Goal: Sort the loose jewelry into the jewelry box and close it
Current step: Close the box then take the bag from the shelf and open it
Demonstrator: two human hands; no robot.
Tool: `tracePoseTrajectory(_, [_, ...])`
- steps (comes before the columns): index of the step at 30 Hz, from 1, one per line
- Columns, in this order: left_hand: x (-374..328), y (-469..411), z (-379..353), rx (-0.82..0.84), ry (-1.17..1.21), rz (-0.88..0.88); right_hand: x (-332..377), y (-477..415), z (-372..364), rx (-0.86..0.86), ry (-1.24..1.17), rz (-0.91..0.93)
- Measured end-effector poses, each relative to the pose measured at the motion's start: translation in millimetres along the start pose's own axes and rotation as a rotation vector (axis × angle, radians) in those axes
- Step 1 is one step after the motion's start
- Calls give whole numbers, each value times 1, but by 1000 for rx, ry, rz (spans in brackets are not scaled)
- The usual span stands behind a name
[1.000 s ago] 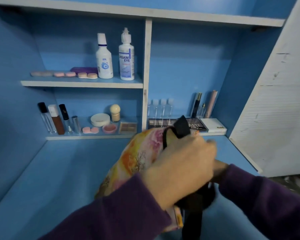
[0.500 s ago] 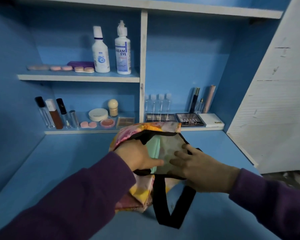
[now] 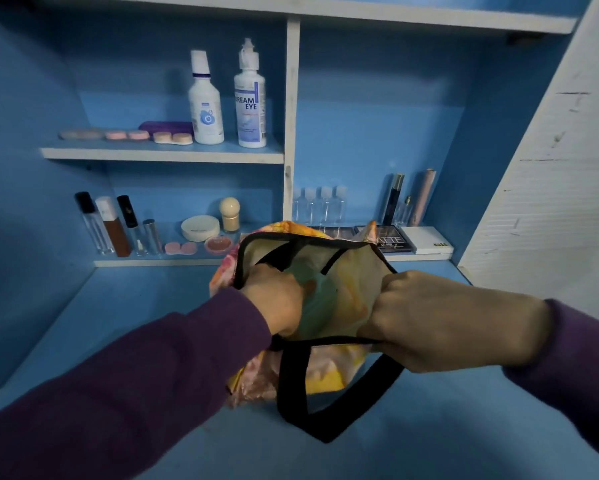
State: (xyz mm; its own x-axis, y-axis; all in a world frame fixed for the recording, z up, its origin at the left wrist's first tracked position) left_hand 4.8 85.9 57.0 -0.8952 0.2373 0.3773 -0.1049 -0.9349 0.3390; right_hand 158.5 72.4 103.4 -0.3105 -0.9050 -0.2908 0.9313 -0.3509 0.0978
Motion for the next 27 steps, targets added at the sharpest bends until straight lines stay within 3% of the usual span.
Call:
tracePoseTrajectory(3, [-1,-1,-4,-38,18,-17,8,4,25,4,-93,63])
tracePoseTrajectory(5, [0,1,-5,-53,48,-24,11,3,38,96,-96,70])
tracePoseTrajectory(9, [-2,-1,5,39,-18,-146,17,-5,52,156,-136,61])
tracePoseTrajectory(13, [19,10,29,113,355,-169,1,-16,61,26,-190,-24])
tracePoseTrajectory(16, [45,37,52,-64,509,-189,-22,-25,66,-65,-213,-130])
tracePoseTrajectory(19, [66,67,60,-220,516,-348,-45,-29,63,-147,-220,-249])
tracePoseTrajectory(21, [90,80,49,-273,395,-356,-63,-30,58,-189,-135,-294])
tracePoseTrajectory(24, [120,93,35,-510,138,-305,-86,-29,51,-143,-76,-352])
tracePoseTrajectory(27, [133,99,26,-755,142,-328,-98,-25,53,-125,-190,-398])
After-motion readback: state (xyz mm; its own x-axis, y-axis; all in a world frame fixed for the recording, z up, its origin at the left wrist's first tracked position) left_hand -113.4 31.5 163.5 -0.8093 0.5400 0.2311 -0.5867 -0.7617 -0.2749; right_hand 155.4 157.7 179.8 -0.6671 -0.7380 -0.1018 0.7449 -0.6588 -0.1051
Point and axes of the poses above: each hand's wrist, its own y-axis away from the middle knuckle, its own z-axis out of the back of the hand, x = y × z, the point moved 3 cm from there along -y, towards the middle knuckle, and after that the axes turned 8 degrees about -z, right-handed, at the moved point
